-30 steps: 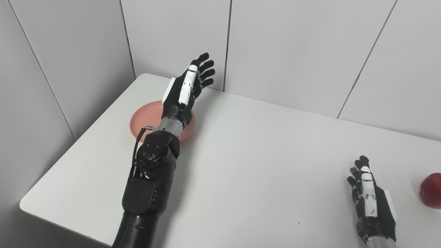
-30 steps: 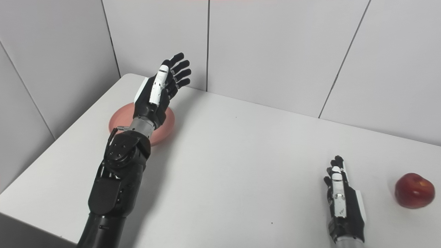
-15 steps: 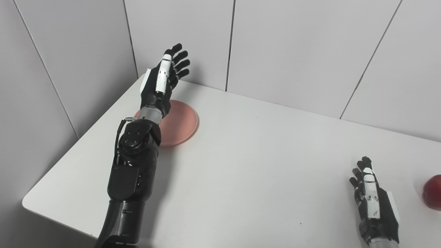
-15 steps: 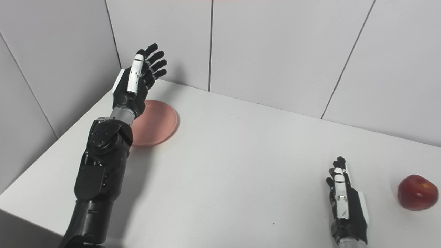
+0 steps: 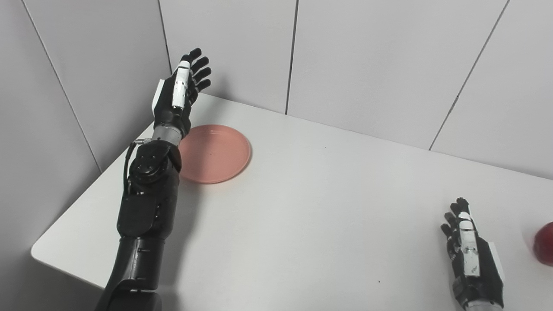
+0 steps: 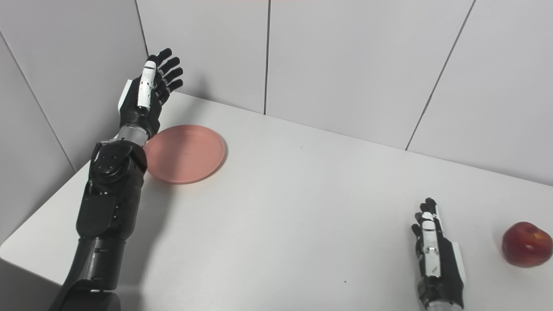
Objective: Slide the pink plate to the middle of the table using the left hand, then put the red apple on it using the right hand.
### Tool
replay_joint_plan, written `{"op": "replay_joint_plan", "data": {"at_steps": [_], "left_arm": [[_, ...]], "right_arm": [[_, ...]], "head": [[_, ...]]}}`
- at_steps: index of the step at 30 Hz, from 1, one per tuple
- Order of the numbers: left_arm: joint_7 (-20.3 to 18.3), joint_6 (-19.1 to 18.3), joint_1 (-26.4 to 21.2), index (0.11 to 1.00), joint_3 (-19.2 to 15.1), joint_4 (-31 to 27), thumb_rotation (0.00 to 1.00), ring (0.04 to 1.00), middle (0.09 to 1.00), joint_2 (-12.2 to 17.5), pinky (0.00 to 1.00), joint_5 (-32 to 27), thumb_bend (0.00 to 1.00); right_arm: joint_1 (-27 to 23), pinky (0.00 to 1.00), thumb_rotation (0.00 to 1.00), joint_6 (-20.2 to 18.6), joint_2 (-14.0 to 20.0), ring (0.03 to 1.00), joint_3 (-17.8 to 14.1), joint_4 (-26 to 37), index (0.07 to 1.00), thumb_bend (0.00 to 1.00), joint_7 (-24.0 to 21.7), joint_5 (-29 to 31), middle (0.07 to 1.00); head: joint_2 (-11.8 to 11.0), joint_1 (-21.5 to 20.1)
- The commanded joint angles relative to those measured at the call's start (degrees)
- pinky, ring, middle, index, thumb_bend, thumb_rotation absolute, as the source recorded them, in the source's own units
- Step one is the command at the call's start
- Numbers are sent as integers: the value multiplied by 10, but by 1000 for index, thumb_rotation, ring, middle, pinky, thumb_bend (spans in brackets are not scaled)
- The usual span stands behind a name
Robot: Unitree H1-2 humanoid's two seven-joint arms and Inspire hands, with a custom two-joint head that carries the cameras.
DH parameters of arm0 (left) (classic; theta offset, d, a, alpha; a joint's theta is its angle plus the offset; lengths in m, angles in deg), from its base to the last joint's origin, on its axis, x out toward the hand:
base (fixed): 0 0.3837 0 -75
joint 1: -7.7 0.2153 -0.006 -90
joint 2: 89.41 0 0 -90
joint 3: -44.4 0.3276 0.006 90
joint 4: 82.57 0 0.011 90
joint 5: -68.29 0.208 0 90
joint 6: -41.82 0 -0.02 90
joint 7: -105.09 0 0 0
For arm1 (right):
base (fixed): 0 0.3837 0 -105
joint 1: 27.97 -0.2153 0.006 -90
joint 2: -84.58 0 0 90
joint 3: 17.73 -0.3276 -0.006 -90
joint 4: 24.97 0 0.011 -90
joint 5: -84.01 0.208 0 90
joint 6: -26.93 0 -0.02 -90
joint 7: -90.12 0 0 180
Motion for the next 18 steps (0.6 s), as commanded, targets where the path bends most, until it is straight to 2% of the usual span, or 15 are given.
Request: {"op": "replay_joint_plan", "data": {"at_steps": [1,18], "left_arm": [[10,12,-35,852,-7,-9,1000,863,870,18,842,-5,359],[22,10,-39,835,-37,49,999,842,850,47,838,-26,332]], "right_arm": [[-14,1000,1000,20,-1,1000,-4,12,1000,117,-1,6,1000],[-15,1000,1000,16,1,1000,-5,12,1000,132,-4,10,1000]], "head": [[0,0],[1,3]]}}
